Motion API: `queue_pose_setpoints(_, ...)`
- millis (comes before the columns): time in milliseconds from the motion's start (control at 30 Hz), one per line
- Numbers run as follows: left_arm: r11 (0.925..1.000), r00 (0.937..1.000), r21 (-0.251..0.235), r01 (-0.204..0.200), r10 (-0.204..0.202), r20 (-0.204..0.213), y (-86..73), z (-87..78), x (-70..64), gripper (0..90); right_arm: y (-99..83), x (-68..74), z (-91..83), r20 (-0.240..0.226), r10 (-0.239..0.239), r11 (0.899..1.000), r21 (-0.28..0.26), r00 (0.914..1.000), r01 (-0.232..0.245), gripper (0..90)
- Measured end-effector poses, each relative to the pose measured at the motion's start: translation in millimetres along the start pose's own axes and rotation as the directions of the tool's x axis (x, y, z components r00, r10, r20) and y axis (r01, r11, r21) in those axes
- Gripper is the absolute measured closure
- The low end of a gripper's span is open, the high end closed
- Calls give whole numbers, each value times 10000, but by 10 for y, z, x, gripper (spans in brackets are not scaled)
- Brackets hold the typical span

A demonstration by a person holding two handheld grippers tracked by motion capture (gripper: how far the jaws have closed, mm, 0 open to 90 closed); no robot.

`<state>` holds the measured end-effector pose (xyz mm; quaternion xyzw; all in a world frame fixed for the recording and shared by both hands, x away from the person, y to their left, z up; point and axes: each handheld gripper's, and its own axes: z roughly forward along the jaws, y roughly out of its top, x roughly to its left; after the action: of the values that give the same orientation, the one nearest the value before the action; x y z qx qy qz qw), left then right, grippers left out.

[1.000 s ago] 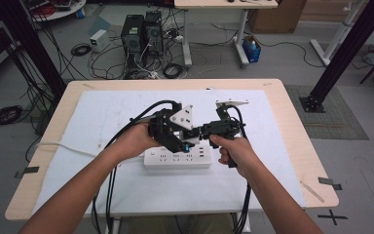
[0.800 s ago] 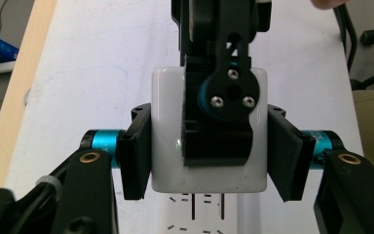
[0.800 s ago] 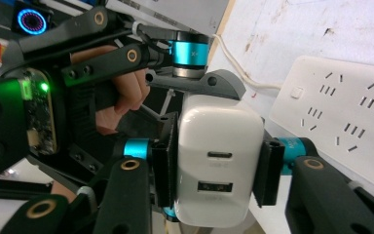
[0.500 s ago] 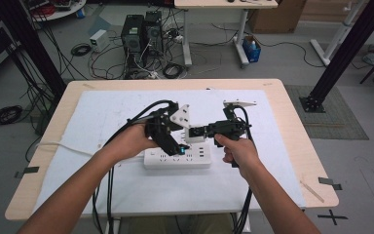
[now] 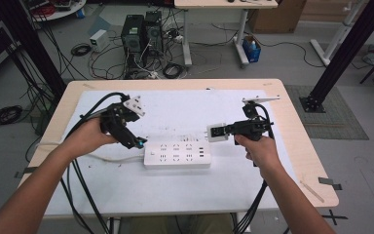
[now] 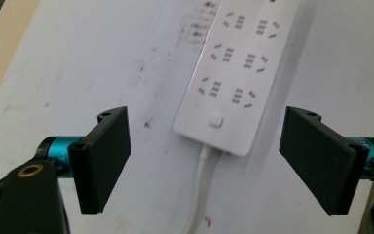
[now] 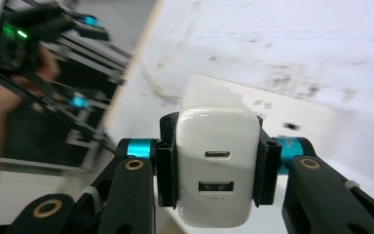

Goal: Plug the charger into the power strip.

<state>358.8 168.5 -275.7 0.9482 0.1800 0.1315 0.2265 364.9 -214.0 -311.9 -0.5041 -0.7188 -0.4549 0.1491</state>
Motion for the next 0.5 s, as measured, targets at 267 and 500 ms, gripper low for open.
queue_pose_setpoints(267, 9970, 9979, 468, 623, -613, -225, -280, -87, 128, 192, 73, 85, -254, 1928, -1460, 9885, 670, 9703, 1354, 621)
queue_pose_setpoints(500, 9929, 9958, 783, 891, -872, -274, -421, -142, 185, 192, 157, 144, -447, 3301, -2794, 9561, 1826, 9016, 2294, 620)
